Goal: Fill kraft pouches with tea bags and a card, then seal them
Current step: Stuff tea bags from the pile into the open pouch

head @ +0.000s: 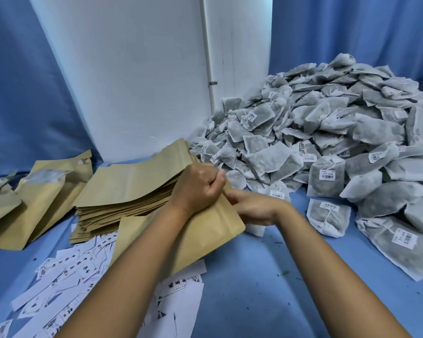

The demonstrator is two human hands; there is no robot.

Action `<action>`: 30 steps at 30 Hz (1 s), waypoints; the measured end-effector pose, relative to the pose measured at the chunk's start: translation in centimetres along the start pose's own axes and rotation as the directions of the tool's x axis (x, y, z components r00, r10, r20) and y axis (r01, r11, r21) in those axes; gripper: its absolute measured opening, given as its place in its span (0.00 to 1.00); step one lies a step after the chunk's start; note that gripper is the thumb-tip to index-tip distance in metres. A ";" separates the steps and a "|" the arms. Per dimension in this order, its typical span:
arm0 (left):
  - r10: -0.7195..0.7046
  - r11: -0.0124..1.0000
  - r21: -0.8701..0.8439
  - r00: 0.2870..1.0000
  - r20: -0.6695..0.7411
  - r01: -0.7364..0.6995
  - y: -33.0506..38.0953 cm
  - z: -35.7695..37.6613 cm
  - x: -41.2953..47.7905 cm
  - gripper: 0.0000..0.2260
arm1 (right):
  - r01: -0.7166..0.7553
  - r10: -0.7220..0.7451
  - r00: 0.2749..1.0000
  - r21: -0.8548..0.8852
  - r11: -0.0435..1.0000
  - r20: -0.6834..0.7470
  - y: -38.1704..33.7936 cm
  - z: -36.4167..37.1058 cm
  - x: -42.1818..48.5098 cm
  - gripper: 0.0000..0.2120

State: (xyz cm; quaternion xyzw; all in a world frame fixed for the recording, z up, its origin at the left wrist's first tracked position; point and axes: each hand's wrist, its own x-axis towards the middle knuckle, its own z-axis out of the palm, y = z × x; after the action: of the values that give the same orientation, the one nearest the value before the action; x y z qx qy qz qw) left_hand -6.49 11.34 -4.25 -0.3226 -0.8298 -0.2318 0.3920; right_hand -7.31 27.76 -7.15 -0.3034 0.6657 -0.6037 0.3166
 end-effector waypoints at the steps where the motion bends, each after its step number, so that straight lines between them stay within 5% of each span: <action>1: -0.001 1.000 0.007 1.000 -0.013 0.001 0.0 -0.1 0.1 0.22 | 0.111 -0.110 0.985 0.004 0.994 -0.135 0.4 -0.9 0.2 0.07; 3: 0.022 0.999 0.026 1.000 0.002 -0.022 0.2 0.1 0.4 0.21 | 0.077 -0.200 0.807 -0.237 0.968 -0.556 2.3 -3.5 0.7 0.05; 4: 0.030 0.999 0.028 0.999 0.019 -0.030 0.4 0.3 0.5 0.20 | -0.143 -0.199 0.697 -0.405 0.903 -0.689 3.7 -4.7 1.1 0.11; 6: 0.040 0.998 0.041 0.998 0.051 -0.043 0.6 0.7 0.5 0.20 | -0.541 -0.057 0.655 -0.520 0.661 -0.753 6.4 -5.6 1.4 0.30; 8: 0.048 0.997 0.057 0.996 0.074 -0.052 0.6 1.3 0.3 0.21 | -0.645 0.027 0.645 -0.524 0.556 -0.764 9.0 -6.1 1.9 0.36; 12: 0.064 0.996 0.059 0.993 0.095 -0.070 0.5 1.6 -0.1 0.21 | -0.657 -0.119 0.603 -0.576 0.487 -0.789 10.0 -6.3 2.0 0.30; 16: 0.032 0.998 0.052 0.993 0.115 -0.039 0.6 1.4 -0.3 0.21 | -0.632 -0.108 0.536 -0.483 0.606 -0.837 9.9 -7.2 1.2 0.20; 19: 0.040 0.997 0.058 0.993 0.110 -0.047 0.5 1.3 -0.3 0.21 | -0.695 -0.118 0.538 -0.519 0.498 -0.834 10.6 -7.4 0.1 0.17; 21: 0.038 0.997 0.061 0.993 0.108 -0.045 0.4 1.3 -0.2 0.21 | -0.606 -0.293 0.441 -0.522 0.600 -0.849 10.4 -7.1 -0.1 0.12; 23: 0.030 0.998 0.058 0.994 0.107 -0.036 0.3 1.3 -0.3 0.20 | -0.428 -0.464 0.253 -0.528 0.733 -0.849 9.3 -6.5 -0.1 0.09; 24: 0.027 0.998 0.054 0.994 0.105 -0.033 0.4 1.3 -0.3 0.20 | -0.353 -0.513 0.246 -0.569 0.743 -0.823 8.7 -6.3 0.1 0.08; 25: 0.027 0.998 0.050 0.994 0.105 -0.032 0.4 1.3 -0.4 0.20 | -0.304 -0.508 0.347 -0.607 0.735 -0.789 8.1 -6.0 0.3 0.10; 27: 0.033 0.998 0.051 0.993 0.111 -0.039 0.6 1.4 -0.5 0.20 | -0.375 -0.290 0.666 -0.645 0.665 -0.687 7.9 -4.4 1.0 0.20; 28: 0.034 0.997 0.061 0.992 0.121 -0.042 0.7 1.6 -0.6 0.20 | -0.448 -0.178 0.751 -0.689 0.569 -0.636 8.3 -3.6 1.3 0.24; 30: 0.046 0.994 0.093 0.990 0.133 -0.059 0.8 1.7 -0.8 0.21 | -0.482 -0.160 0.786 -0.754 0.447 -0.597 9.3 -2.7 1.9 0.23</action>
State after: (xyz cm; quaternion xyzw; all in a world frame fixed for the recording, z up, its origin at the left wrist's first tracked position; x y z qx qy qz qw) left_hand -6.37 12.73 -5.80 -0.3394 -0.8551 -0.1593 0.3581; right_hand -10.76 28.75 -16.32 -0.1483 0.9678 -0.1965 -0.0517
